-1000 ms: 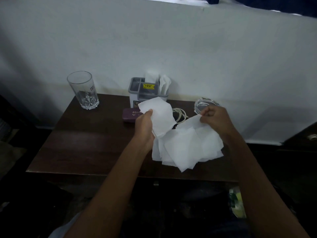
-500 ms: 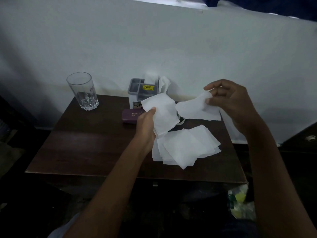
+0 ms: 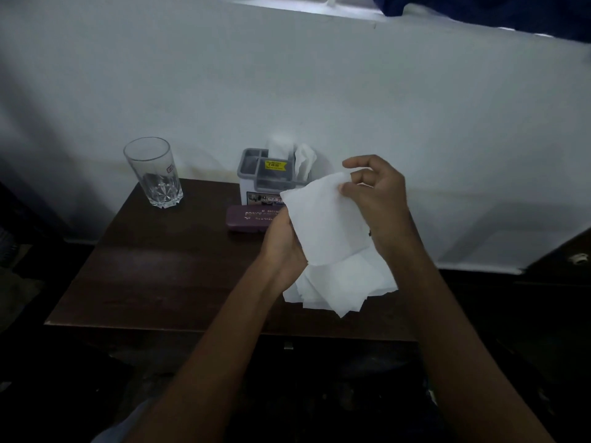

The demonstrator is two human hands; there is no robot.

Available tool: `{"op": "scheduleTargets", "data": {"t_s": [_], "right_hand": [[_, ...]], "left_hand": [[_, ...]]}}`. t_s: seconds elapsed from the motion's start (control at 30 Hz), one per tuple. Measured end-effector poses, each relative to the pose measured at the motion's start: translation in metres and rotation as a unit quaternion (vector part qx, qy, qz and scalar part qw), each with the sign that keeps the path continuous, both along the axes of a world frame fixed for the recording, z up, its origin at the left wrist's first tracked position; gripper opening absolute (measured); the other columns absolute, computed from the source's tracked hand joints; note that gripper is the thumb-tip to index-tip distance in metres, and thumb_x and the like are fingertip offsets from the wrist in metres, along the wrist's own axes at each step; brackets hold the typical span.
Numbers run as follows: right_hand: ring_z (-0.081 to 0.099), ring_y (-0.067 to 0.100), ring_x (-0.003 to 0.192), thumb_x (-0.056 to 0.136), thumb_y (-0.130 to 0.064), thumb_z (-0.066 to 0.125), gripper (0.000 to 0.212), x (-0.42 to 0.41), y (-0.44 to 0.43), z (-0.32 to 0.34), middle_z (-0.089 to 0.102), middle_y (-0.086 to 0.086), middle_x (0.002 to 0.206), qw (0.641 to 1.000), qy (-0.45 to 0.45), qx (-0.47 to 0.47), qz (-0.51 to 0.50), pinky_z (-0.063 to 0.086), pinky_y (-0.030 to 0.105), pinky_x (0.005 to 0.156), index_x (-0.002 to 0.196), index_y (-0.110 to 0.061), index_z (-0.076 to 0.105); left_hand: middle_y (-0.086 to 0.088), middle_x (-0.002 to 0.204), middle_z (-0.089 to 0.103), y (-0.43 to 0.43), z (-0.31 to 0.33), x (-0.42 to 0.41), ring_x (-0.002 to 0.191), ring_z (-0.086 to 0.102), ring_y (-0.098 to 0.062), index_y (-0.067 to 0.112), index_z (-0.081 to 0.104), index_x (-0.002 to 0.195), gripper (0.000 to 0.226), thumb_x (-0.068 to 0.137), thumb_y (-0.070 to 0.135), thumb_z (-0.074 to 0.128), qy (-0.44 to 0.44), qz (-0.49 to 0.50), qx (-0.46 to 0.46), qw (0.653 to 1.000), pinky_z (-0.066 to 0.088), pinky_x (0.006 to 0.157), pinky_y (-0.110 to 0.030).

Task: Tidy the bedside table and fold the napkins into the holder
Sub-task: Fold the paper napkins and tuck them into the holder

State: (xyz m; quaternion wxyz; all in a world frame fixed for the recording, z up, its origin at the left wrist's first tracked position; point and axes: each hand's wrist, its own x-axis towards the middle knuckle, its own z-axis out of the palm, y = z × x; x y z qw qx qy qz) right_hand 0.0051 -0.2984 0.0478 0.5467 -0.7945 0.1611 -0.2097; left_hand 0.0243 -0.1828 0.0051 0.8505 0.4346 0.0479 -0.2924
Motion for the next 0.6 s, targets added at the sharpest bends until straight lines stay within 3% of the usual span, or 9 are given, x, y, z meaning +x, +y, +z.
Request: {"op": "scheduleTargets", "data": {"t_s": [0.13, 0.27, 0.37, 0.43, 0.5, 0.6], "right_hand": [[0.052, 0.003, 0.060, 0.078, 0.002, 0.059, 0.029, 0.006, -0.001, -0.009, 0.056, -0.011, 0.068, 0.998, -0.017, -0.046, -0.045, 0.036, 0.003, 0.050, 0.103, -0.012, 0.061], [0.053, 0.003, 0.061, 0.077, 0.002, 0.058, 0.029, 0.009, -0.003, -0.013, 0.056, -0.013, 0.068, 0.996, -0.016, -0.069, -0.063, 0.036, 0.005, 0.051, 0.103, -0.012, 0.061], [0.054, 0.002, 0.063, 0.078, 0.001, 0.059, 0.027, 0.008, -0.003, -0.015, 0.056, -0.013, 0.069, 0.996, -0.007, -0.070, -0.060, 0.038, 0.005, 0.053, 0.102, -0.010, 0.062], [0.056, 0.005, 0.068, 0.078, -0.002, 0.061, 0.026, 0.008, -0.006, -0.014, 0.056, -0.013, 0.072, 0.996, 0.016, -0.072, -0.047, 0.044, 0.014, 0.061, 0.103, -0.010, 0.063], [0.058, 0.012, 0.075, 0.078, -0.004, 0.064, 0.026, 0.007, -0.012, -0.013, 0.057, -0.009, 0.075, 0.996, 0.042, -0.066, -0.039, 0.048, 0.025, 0.069, 0.103, -0.011, 0.063], [0.060, 0.018, 0.085, 0.078, -0.012, 0.070, 0.033, 0.000, -0.028, -0.004, 0.065, 0.004, 0.094, 0.994, 0.086, -0.060, 0.010, 0.048, 0.025, 0.070, 0.110, -0.014, 0.060]], "left_hand": [[-0.001, 0.080, 0.074, 0.000, -0.003, 0.004, 0.085, 0.064, -0.015, 0.017, 0.063, 0.104, 0.043, 0.099, 0.042, 0.028, 0.029, -0.013, -0.068, 0.997, 0.052, 0.073, -0.029], [-0.001, 0.082, 0.075, 0.001, -0.007, 0.006, 0.076, 0.071, -0.013, 0.018, 0.063, 0.100, 0.051, 0.097, 0.052, 0.024, 0.022, -0.030, -0.082, 0.996, 0.057, 0.070, -0.027], [-0.003, 0.095, 0.071, 0.000, -0.006, 0.003, 0.083, 0.068, -0.015, 0.013, 0.059, 0.114, 0.035, 0.096, 0.038, 0.042, 0.012, -0.037, -0.039, 0.999, 0.056, 0.074, -0.029], [-0.007, 0.102, 0.068, 0.000, -0.009, 0.003, 0.089, 0.066, -0.019, 0.011, 0.060, 0.113, 0.023, 0.091, 0.019, 0.055, -0.007, -0.043, 0.006, 0.999, 0.057, 0.076, -0.034], [-0.007, 0.103, 0.068, 0.001, -0.012, 0.004, 0.091, 0.066, -0.022, 0.011, 0.061, 0.108, 0.020, 0.088, 0.008, 0.058, -0.025, -0.057, 0.052, 0.997, 0.056, 0.079, -0.038], [-0.010, 0.108, 0.067, 0.005, -0.011, 0.004, 0.097, 0.064, -0.025, 0.010, 0.060, 0.109, 0.023, 0.087, 0.004, 0.058, -0.049, -0.091, 0.116, 0.988, 0.053, 0.084, -0.040]]}}
